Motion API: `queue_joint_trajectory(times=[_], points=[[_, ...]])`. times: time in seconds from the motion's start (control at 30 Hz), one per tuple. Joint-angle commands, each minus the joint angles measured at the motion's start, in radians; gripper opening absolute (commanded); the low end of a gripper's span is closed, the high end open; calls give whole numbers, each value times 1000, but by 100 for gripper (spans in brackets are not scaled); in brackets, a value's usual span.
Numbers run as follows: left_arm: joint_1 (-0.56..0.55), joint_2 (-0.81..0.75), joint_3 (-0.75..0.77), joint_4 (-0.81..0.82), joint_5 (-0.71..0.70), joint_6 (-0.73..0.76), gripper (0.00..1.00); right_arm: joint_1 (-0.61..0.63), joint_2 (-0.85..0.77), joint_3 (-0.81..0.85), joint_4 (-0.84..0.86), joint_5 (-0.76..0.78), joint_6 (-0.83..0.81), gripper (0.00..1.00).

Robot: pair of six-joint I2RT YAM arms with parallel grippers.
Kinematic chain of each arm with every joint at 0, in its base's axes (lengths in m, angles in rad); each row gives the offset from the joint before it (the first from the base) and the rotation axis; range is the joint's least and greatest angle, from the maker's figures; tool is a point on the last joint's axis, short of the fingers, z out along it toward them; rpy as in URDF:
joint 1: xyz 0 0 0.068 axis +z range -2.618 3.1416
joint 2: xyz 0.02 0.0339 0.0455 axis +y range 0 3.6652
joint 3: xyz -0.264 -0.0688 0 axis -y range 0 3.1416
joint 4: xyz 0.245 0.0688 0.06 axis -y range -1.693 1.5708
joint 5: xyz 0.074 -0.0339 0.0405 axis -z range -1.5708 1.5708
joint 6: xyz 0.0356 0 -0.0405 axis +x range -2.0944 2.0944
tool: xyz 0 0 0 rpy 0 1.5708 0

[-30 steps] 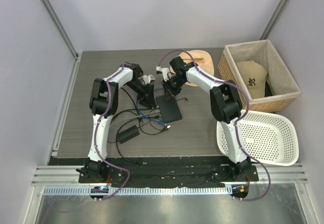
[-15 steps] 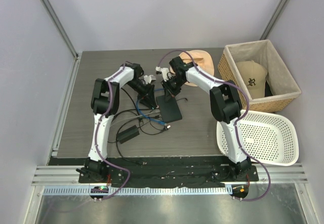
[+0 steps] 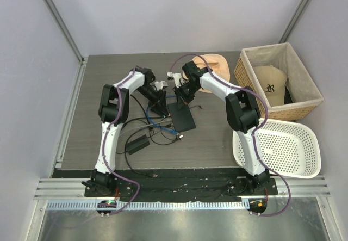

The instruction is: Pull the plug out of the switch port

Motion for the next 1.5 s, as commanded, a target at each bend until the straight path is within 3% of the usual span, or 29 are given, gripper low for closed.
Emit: queue_joint_trajectory(times=[0.0,0.23,0.27,0.5,0.73,0.93,1.2,1.47], points=[[-81,37,12,73,-170,24,33,17,99,-89,-167,170,-48,1],[-101,30,0,87,-322,-4,1,17,58,-132,-126,156,-62,1],[-101,31,-4,87,-334,-2,0,17,50,-167,-92,161,-63,1],[-101,34,-3,84,-362,7,0,16,1,-244,-28,173,-100,1],[-99,50,0,61,-360,22,0,19,-220,-451,163,178,-149,1],[-98,62,40,38,-357,31,0,24,-165,-452,103,262,-200,1],[-79,63,63,-25,-452,90,0,25,-134,-469,101,313,-217,1],[-78,136,273,-62,-376,87,0,25,-143,-495,155,300,-188,1]])
